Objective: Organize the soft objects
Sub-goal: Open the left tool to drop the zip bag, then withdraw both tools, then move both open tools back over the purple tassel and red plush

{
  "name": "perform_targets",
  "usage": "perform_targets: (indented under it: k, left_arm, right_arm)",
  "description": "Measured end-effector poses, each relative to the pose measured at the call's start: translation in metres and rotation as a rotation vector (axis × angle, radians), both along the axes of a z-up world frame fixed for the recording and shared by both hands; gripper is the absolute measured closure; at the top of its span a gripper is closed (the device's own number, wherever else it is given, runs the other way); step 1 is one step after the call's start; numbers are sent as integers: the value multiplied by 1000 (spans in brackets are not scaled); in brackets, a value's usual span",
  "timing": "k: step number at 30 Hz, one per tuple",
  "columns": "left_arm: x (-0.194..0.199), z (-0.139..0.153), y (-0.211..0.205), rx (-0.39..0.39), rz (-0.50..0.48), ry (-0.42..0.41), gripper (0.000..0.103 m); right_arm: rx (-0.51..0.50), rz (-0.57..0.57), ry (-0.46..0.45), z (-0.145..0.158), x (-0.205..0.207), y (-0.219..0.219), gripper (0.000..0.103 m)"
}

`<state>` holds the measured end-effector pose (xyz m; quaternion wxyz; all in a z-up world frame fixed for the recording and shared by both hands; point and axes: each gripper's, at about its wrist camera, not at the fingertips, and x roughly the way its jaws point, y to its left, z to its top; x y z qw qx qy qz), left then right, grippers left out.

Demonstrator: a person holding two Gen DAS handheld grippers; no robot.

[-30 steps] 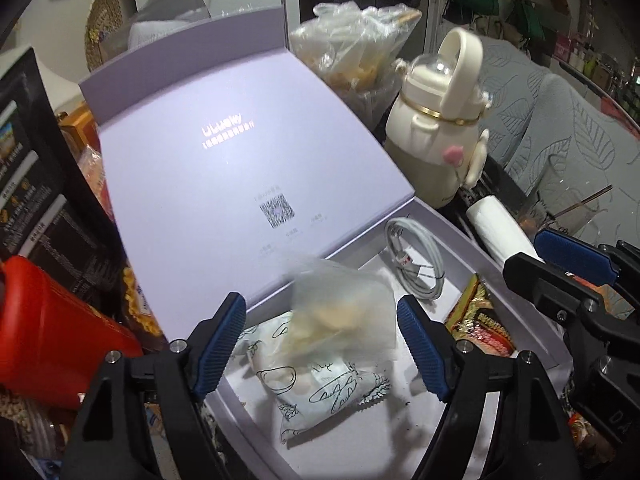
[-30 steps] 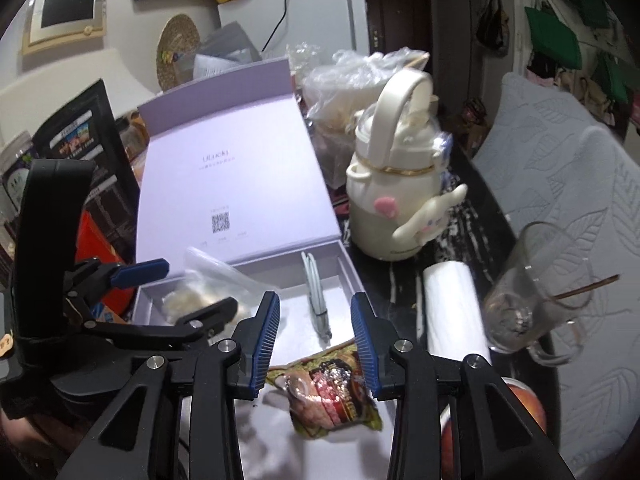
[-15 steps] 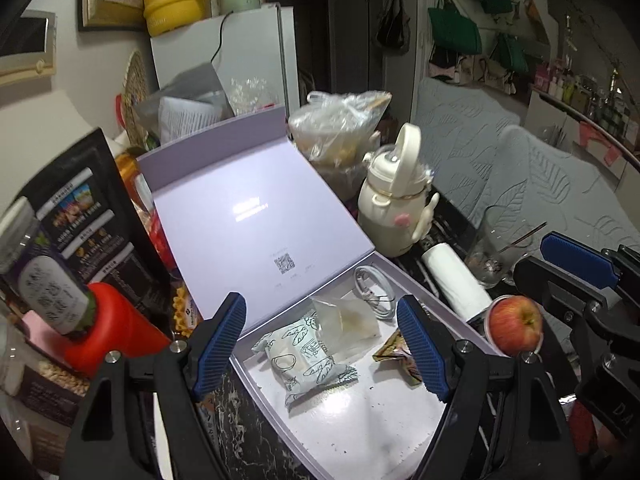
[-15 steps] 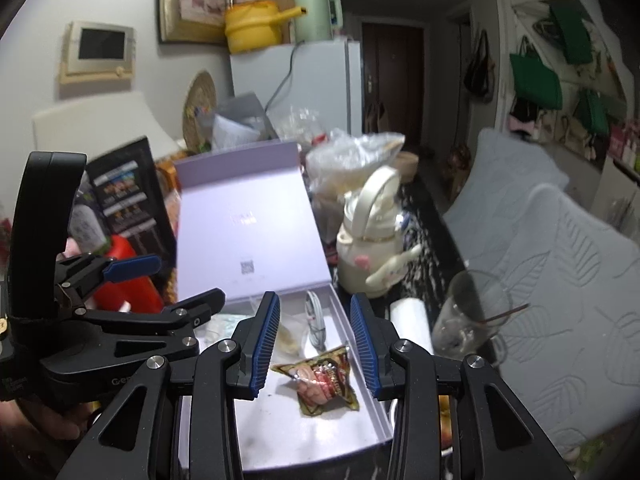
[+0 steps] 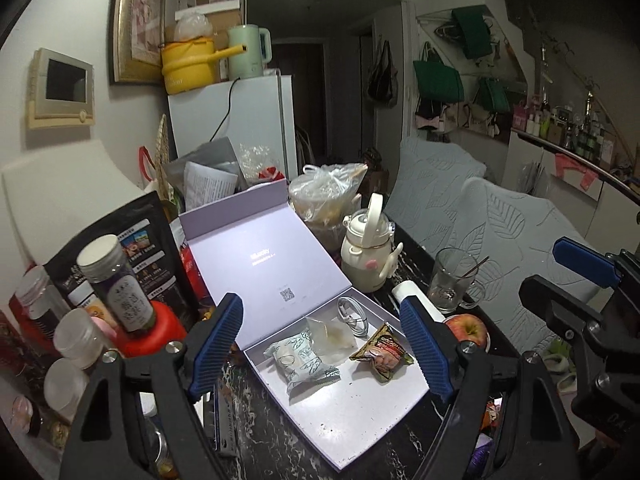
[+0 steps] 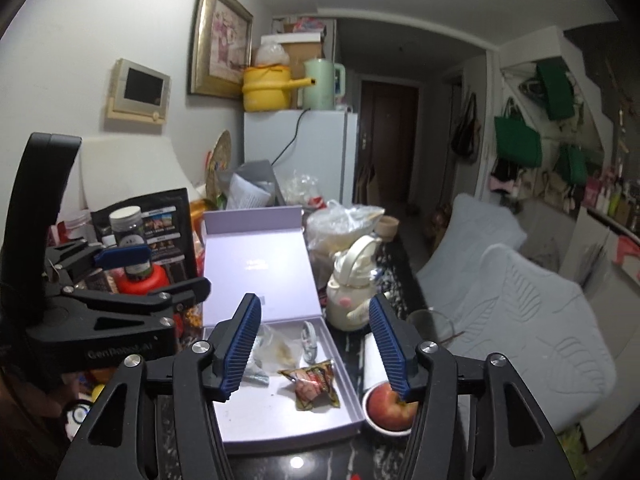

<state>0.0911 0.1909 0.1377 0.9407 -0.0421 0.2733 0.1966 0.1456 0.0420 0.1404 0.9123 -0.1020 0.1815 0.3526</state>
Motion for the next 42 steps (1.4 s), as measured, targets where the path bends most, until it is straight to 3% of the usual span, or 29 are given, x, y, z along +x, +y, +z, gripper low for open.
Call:
perform_targets:
  k: [3,6,14,24,35,42]
  left_arm:
    - [-17,7,-9,19,-3,-22,18]
    - [-31,11,-18,28,-10,-46,4]
    - [-65,14,-44,64,-56,-82,3]
    - [-89,-9,-82,91,-167,-62,3]
    - [-94,-50,-114,15,-308,-2,3]
    - [-92,-82,-128,-74,-372,36,3]
  right_arm:
    - [5,-1,-27,5,-17,-11,40]
    - [7,-2,-48,9,-34,-21,38]
    - [11,-28,-64,7,-68,-45,26]
    - [10,-73,-60,-11,-103,-72,20]
    - [-20,-152,17,-55,-125,-109,20]
    - [-26,-202,59,-80,-132,-131,20]
